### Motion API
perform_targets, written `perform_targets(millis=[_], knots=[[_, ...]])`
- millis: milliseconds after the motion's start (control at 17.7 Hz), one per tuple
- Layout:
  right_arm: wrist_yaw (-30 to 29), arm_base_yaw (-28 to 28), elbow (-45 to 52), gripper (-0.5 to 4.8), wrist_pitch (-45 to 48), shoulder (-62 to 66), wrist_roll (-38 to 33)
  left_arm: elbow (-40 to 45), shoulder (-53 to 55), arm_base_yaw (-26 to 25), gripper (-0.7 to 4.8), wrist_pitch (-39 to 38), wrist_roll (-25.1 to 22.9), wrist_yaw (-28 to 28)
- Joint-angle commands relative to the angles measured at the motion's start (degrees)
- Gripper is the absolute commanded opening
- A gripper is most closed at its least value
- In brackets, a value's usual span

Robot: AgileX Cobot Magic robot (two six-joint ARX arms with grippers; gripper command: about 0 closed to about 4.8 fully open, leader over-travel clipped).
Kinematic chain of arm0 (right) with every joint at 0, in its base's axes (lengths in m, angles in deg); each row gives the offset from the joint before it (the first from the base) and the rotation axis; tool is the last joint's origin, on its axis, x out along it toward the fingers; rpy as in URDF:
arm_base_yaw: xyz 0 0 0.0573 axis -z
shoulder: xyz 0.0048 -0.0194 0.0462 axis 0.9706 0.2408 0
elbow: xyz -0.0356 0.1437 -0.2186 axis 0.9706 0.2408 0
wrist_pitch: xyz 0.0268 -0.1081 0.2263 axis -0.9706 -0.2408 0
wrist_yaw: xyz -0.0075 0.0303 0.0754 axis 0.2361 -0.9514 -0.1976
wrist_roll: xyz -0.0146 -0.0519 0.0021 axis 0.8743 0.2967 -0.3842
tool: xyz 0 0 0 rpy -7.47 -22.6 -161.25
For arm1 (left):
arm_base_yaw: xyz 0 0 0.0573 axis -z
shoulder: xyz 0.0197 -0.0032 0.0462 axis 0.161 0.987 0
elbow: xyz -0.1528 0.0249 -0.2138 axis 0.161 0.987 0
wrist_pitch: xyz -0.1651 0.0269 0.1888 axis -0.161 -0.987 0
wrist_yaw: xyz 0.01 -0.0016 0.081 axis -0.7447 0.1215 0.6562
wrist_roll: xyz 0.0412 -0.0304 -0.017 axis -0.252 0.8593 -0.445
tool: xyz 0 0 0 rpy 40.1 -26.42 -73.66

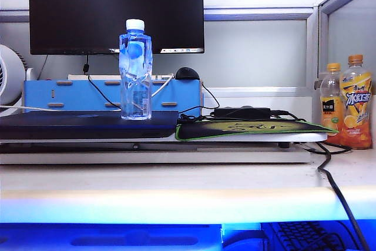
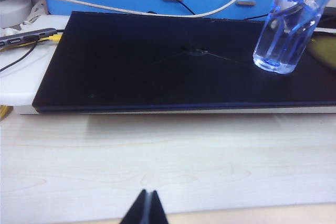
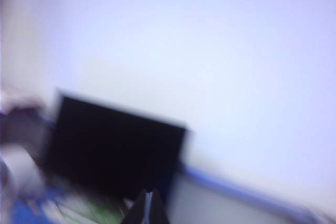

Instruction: Pick up the mineral water bottle and place it on the laptop.

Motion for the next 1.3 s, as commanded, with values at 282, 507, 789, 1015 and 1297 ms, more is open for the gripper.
perform_targets(millis=[282,507,789,1015,1297], knots=[[8.66,0.07,12.44,-0.05,-18.71,-11.96,0.61,0.00,-0.11,-0.02,-0.02,-0.35,-0.09,-0.37],[3.15,5.01,41.97,-0.05,10.80,-21.92,0.48,0.00,-0.11,-0.02,-0.02,-0.35,-0.09,-0.37],[-9.44,20.46,74.03,-0.05,22.05,-33.86,-6.54,0.00,-0.11,-0.02,-0.02,-0.35,-0.09,-0.37],[-13.18,28.15,84.78,-0.05,20.50,-45.68,-16.35,0.00,-0.11,-0.02,-0.02,-0.35,-0.07,-0.37],[-14.29,34.58,87.12,-0.05,14.40,-45.70,-17.00,0.00,-0.13,-0.02,-0.02,-0.33,-0.07,-0.42]])
